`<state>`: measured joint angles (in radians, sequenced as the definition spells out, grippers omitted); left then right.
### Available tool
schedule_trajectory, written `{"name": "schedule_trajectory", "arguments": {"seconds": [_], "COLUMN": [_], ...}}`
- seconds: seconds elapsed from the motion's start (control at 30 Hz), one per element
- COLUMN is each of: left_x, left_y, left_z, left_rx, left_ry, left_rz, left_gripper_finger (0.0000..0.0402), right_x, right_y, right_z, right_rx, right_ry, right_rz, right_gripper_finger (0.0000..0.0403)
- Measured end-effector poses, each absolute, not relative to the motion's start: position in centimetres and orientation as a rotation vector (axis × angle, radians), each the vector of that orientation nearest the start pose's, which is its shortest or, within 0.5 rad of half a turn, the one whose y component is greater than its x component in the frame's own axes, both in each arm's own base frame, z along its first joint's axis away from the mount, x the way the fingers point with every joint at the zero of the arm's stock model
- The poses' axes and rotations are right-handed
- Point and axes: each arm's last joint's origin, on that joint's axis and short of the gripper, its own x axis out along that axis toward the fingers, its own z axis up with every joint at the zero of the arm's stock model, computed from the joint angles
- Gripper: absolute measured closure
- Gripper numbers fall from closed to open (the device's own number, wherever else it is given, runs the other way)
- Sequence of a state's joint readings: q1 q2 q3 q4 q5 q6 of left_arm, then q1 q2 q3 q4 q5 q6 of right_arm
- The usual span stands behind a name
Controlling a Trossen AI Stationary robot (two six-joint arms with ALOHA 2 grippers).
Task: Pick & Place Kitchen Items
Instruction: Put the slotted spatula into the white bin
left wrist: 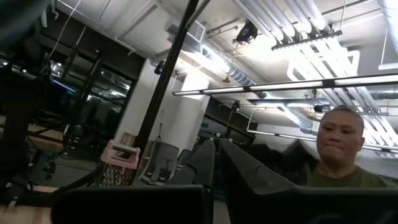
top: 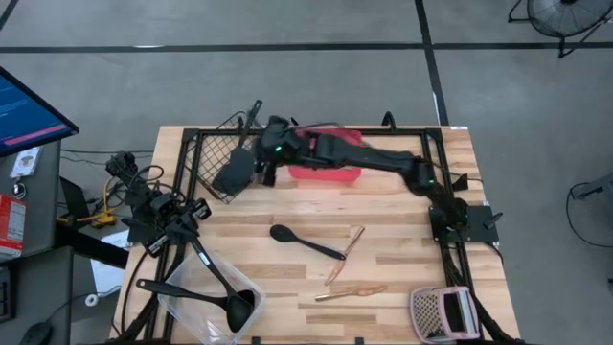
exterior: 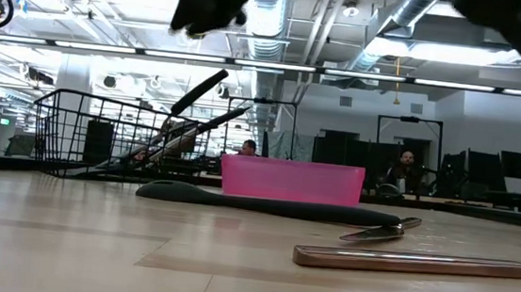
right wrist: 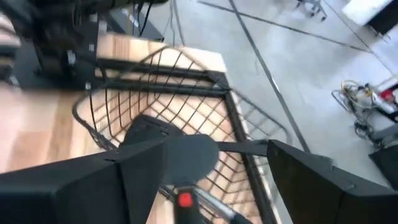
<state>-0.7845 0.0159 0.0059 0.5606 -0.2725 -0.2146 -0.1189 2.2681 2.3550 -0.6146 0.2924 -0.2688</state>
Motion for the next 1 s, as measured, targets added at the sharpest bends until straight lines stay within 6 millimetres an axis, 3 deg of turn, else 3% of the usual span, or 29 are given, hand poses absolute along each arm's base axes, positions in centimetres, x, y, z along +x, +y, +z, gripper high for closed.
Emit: {"name": "schedule_trajectory", "arguments": {"seconds": [0.1, 0.23, 0.37, 0.47, 0.63, 0.83, 1.0], "left_x": [6.4, 6.4, 6.4, 6.4, 6.4, 6.4, 6.4], "left_y": [-5.3, -5.3, -5.3, -5.3, -5.3, -5.3, -5.3], "left_z": [21.5, 21.5, 21.5, 21.5, 21.5, 21.5, 21.5], "left_rx": [-0.487, -0.487, -0.487, -0.487, -0.488, -0.487, -0.487], "left_ry": [-0.428, -0.429, -0.429, -0.429, -0.429, -0.429, -0.429], "left_rz": [-0.551, -0.551, -0.551, -0.551, -0.552, -0.552, -0.551], "left_gripper_finger": [0.0394, 0.0394, 0.0394, 0.0394, 0.0394, 0.0394, 0.0394], "right_x": [47.5, 41.9, 36.6, 34.4, 33.8, 35.4, 36.4], "right_y": [-6.4, -4.9, -2.8, -0.5, 5.6, 13.0, 15.4], "right_z": [37.7, 41.9, 43.6, 43.5, 40.0, 31.7, 24.7], "right_rx": [-0.254, -0.116, 0.005, 0.071, 0.042, -0.014, -0.045], "right_ry": [0.59, 0.678, 0.859, 0.986, 1.129, 1.075, 0.89], "right_rz": [-0.337, -0.353, -0.363, -0.354, -0.3, -0.157, -0.103], "right_gripper_finger": [0.0128, 0.0128, 0.0128, 0.0128, 0.0128, 0.0128, 0.0128]}}
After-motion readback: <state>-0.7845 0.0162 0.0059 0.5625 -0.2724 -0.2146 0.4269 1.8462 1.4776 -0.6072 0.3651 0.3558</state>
